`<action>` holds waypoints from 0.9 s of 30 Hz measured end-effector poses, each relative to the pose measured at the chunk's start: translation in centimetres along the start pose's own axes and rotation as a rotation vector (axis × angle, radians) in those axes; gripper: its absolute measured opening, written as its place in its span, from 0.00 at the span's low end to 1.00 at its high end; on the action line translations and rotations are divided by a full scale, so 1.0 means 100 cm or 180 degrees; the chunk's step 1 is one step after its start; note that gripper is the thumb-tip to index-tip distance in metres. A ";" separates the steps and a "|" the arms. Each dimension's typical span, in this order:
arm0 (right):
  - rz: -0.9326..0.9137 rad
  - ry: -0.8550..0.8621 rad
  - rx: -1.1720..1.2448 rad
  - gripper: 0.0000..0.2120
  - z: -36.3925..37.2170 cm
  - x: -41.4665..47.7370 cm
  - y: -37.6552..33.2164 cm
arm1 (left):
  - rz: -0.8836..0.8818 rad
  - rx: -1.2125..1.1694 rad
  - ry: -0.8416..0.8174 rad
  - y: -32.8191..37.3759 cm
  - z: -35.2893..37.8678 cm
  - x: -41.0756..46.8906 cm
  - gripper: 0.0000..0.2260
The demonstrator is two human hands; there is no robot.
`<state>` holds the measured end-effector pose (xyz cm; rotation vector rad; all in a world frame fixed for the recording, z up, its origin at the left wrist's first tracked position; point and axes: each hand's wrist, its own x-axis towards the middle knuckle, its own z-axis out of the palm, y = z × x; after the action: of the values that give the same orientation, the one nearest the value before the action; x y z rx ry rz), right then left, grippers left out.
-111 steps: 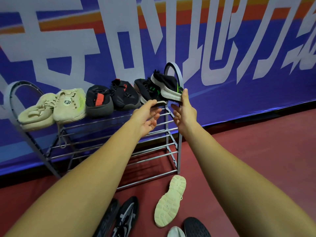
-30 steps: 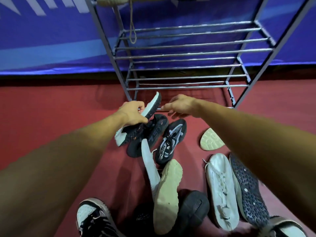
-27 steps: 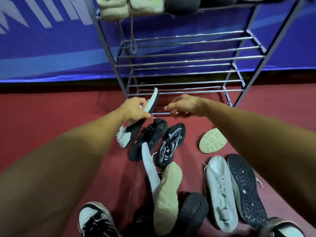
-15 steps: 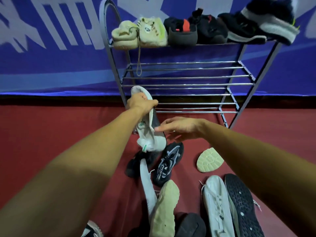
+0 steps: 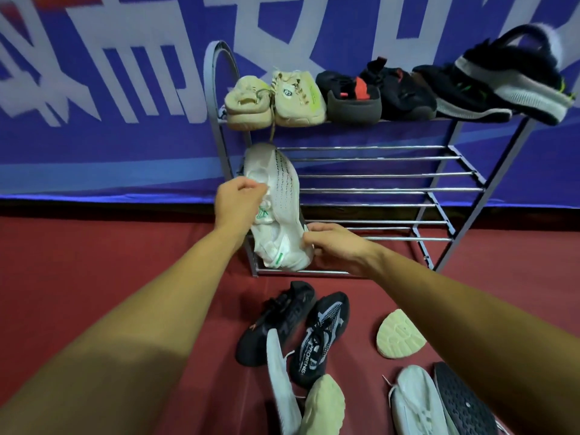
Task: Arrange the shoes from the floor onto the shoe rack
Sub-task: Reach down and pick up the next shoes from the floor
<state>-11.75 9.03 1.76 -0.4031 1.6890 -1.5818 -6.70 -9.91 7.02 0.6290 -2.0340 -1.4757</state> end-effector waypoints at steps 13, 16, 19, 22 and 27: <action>-0.0334 0.0627 0.0658 0.15 0.025 0.062 -0.022 | -0.1851 -0.1108 -0.1191 -0.052 -0.026 0.013 0.15; -0.0335 0.0687 0.0846 0.12 0.030 0.067 -0.022 | -0.1835 -0.1289 -0.1272 -0.052 -0.021 0.017 0.19; -0.0387 0.0813 0.0731 0.15 0.031 0.073 -0.023 | -0.1906 -0.1362 -0.1292 -0.057 -0.012 0.015 0.14; -0.0494 0.0941 0.0754 0.14 0.034 0.079 -0.025 | -0.1978 -0.1499 -0.1116 -0.058 -0.001 0.013 0.10; -0.0560 0.1010 0.0781 0.16 0.033 0.097 -0.018 | -0.1880 -0.1856 -0.0595 -0.050 0.009 0.018 0.07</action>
<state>-16.23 -0.32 0.65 -0.1854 1.6958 -2.0438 -8.36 -11.85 2.23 0.9006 -1.4612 -2.4170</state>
